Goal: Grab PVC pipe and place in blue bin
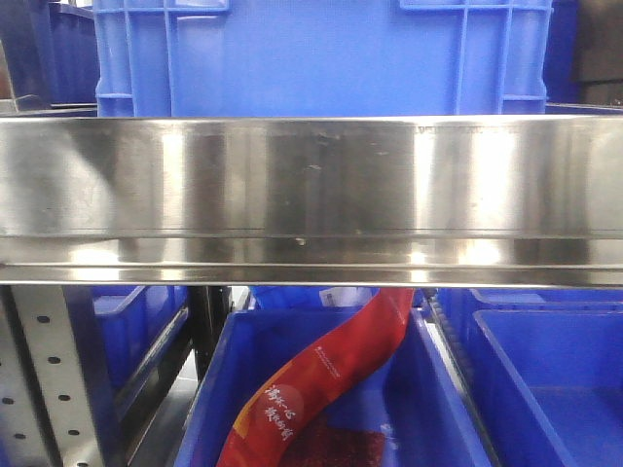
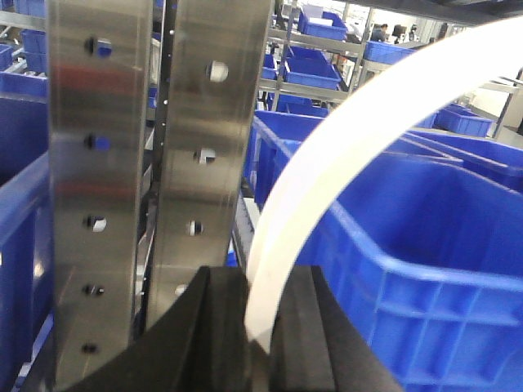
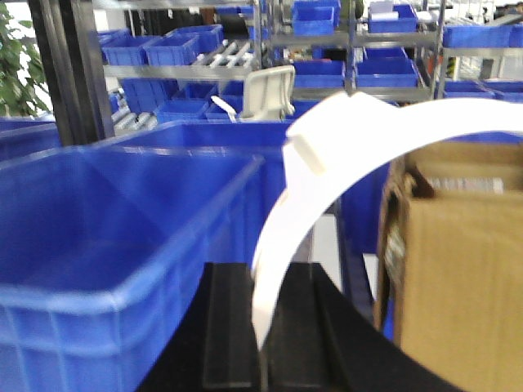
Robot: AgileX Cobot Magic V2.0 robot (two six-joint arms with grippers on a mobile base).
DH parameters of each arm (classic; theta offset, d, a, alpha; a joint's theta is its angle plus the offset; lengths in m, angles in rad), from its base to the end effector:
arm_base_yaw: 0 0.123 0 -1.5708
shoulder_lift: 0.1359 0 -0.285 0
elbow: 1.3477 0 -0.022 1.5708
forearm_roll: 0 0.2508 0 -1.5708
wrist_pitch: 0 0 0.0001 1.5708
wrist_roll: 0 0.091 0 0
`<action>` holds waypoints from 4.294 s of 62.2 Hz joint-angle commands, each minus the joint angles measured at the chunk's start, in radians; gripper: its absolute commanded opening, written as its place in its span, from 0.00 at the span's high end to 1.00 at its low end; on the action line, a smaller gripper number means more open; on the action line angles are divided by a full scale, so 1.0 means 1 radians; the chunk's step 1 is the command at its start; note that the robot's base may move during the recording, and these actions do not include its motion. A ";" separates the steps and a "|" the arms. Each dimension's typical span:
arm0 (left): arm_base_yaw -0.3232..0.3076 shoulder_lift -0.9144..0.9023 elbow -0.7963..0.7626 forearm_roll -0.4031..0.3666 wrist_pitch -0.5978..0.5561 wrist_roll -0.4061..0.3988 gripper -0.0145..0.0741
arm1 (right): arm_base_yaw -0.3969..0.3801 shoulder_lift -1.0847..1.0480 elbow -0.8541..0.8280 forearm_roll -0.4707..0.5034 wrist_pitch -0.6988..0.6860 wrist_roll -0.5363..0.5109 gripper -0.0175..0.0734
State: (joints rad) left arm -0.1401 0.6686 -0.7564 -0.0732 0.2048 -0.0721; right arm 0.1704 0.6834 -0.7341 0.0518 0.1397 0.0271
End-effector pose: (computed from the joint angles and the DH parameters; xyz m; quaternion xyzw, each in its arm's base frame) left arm 0.1349 -0.0204 0.3909 0.0039 0.7174 -0.1038 0.6889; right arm 0.1396 0.0247 0.3873 -0.0351 0.7068 0.0902 0.7008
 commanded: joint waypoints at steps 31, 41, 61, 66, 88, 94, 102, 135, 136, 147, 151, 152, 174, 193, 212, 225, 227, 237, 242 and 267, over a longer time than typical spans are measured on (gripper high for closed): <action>-0.315 0.346 -0.445 0.008 0.051 0.000 0.96 | 0.269 0.320 -0.302 -0.023 -0.044 -0.003 0.99; -0.370 0.487 -0.535 0.025 -0.051 0.000 0.96 | 0.310 0.418 -0.365 -0.023 -0.044 -0.003 0.99; -0.370 0.844 -0.895 -0.008 -0.007 0.000 0.96 | 0.324 0.638 -0.538 -0.007 -0.016 -0.003 0.99; -0.370 0.927 -0.980 -0.018 0.044 0.000 0.96 | 0.330 0.682 -0.574 0.022 0.015 -0.003 0.99; -0.370 1.100 -1.113 -0.052 0.205 -0.014 0.96 | 0.370 0.754 -0.596 0.051 0.087 -0.003 0.99; -0.361 1.112 -1.113 -0.054 0.232 -0.014 0.96 | 0.370 0.760 -0.596 0.049 0.093 -0.003 0.99; -0.359 1.114 -1.113 -0.054 0.241 -0.014 0.96 | 0.370 0.760 -0.596 0.049 0.093 -0.003 0.99; -0.342 1.114 -1.113 -0.054 0.289 -0.014 0.58 | 0.370 0.760 -0.596 0.049 0.093 -0.003 0.45; -0.342 1.114 -1.113 -0.054 0.289 -0.014 0.57 | 0.370 0.760 -0.596 0.049 0.093 -0.003 0.44; -0.342 1.114 -1.113 -0.054 0.291 -0.014 0.44 | 0.370 0.760 -0.596 0.049 0.101 -0.003 0.42; -0.342 1.114 -1.113 -0.054 0.293 -0.014 0.44 | 0.370 0.760 -0.596 0.049 0.105 -0.003 0.42; -0.342 1.114 -1.113 -0.054 0.293 -0.014 0.44 | 0.370 0.760 -0.596 0.049 0.105 -0.003 0.42; -0.342 1.112 -1.113 -0.023 0.378 -0.014 0.56 | 0.370 0.760 -0.599 0.049 0.117 -0.003 0.51; -0.342 1.084 -1.113 0.032 0.409 -0.014 0.96 | 0.370 0.750 -0.604 -0.012 0.107 -0.003 0.99; -0.344 0.951 -1.111 0.057 0.435 -0.011 0.96 | 0.302 0.637 -0.604 -0.012 0.157 0.016 0.99; -0.344 0.854 -1.067 0.057 0.447 -0.009 0.96 | 0.237 0.536 -0.602 -0.012 0.282 0.016 0.99; -0.344 0.843 -1.056 0.057 0.447 -0.009 0.96 | 0.237 0.519 -0.602 -0.012 0.292 0.016 0.99; -0.344 0.741 -0.932 0.057 0.404 -0.009 0.96 | 0.237 0.445 -0.592 -0.045 0.310 0.016 0.99; -0.344 0.679 -0.845 0.057 0.365 -0.009 0.96 | 0.237 0.402 -0.546 -0.052 0.293 0.016 0.99; -0.340 0.276 -0.253 0.059 0.059 -0.009 0.96 | 0.207 0.092 -0.071 -0.076 0.085 0.016 0.99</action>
State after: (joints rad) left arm -0.4855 1.0166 -1.0979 -0.0144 0.3454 -0.0800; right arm 0.3973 0.8157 -0.8750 0.0086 0.2981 0.0417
